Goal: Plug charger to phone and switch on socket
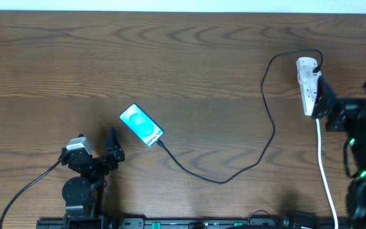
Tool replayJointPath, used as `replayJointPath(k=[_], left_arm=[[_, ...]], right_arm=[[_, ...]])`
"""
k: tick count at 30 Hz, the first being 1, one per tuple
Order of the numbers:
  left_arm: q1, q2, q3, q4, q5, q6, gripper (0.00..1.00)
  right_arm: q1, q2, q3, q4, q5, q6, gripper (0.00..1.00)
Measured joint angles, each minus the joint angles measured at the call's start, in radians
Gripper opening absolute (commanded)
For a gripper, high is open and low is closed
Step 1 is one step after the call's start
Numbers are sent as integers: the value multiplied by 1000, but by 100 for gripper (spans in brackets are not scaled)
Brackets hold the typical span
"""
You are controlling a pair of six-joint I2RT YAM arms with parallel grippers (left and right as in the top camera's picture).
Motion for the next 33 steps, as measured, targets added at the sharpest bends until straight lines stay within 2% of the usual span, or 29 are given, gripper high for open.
replayJointPath(k=[4, 7, 13, 18, 20, 26, 33], left_arm=[[0, 0, 0, 0, 0, 0, 92], [0, 0, 0, 0, 0, 0, 92], [0, 0, 0, 0, 0, 0, 92], [0, 0, 0, 0, 0, 0, 92], [0, 0, 0, 0, 0, 0, 92], [0, 0, 0, 0, 0, 0, 92], [0, 0, 0, 0, 0, 0, 92]], right_arm=[[10, -161, -238, 240, 0, 0, 99], [47, -302, -484, 515, -2, 0, 99], [84, -507, -834, 808, 0, 0, 99], [94, -638, -1026, 837, 32, 0, 99], [95, -686, -1074, 763, 47, 3, 99], [108, -732, -1087, 484, 109, 52, 99], [127, -733, -1087, 473, 138, 76, 99]])
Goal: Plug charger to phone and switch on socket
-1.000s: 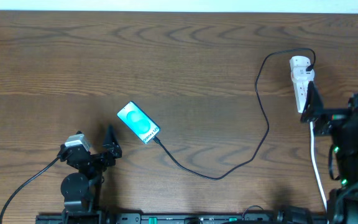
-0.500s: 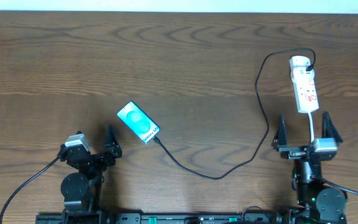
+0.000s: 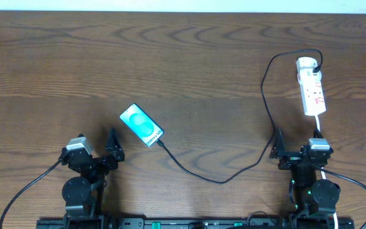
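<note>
The phone (image 3: 141,124) lies face up left of centre, its screen lit turquoise. A black charger cable (image 3: 221,180) is plugged into its lower right end, loops across the table and rises to the plug at the top of the white socket strip (image 3: 312,88) at the far right. The strip's switch is too small to read. My left gripper (image 3: 112,141) rests low, just left of and below the phone, its fingers showing as one dark spike with nothing in them. My right gripper (image 3: 277,142) rests below the strip, beside the cable loop, equally narrow and empty.
The strip's white lead (image 3: 319,130) runs down from the strip towards the right arm's base (image 3: 315,194). The left arm's own black cable (image 3: 27,184) trails to the lower left. A black rail (image 3: 183,224) lines the front edge of the wooden table (image 3: 189,57).
My right arm has drawn back from the socket strip to a folded rest near the front edge. The strip now lies fully uncovered. Phone, cable and left arm are unchanged.
</note>
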Tool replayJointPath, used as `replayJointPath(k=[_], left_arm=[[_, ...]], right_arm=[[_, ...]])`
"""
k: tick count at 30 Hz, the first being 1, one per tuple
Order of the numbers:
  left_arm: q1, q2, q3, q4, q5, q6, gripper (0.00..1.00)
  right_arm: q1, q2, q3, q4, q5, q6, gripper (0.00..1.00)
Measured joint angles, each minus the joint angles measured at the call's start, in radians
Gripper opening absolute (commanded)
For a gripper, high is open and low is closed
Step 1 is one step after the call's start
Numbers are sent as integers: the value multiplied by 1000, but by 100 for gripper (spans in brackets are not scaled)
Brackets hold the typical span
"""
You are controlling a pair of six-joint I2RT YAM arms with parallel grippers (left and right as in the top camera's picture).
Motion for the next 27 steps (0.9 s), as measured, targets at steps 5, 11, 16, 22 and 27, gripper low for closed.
replayJointPath(k=[5, 11, 16, 22, 27], left_arm=[[0, 0, 0, 0, 0, 0, 92], [0, 0, 0, 0, 0, 0, 92], [0, 0, 0, 0, 0, 0, 92], [0, 0, 0, 0, 0, 0, 92], [0, 0, 0, 0, 0, 0, 92]], right_arm=[[0, 0, 0, 1, 1, 15, 99], [0, 0, 0, 1, 2, 18, 99], [0, 0, 0, 0, 3, 18, 99], [0, 0, 0, 1, 3, 19, 99], [0, 0, 0, 1, 3, 21, 99]])
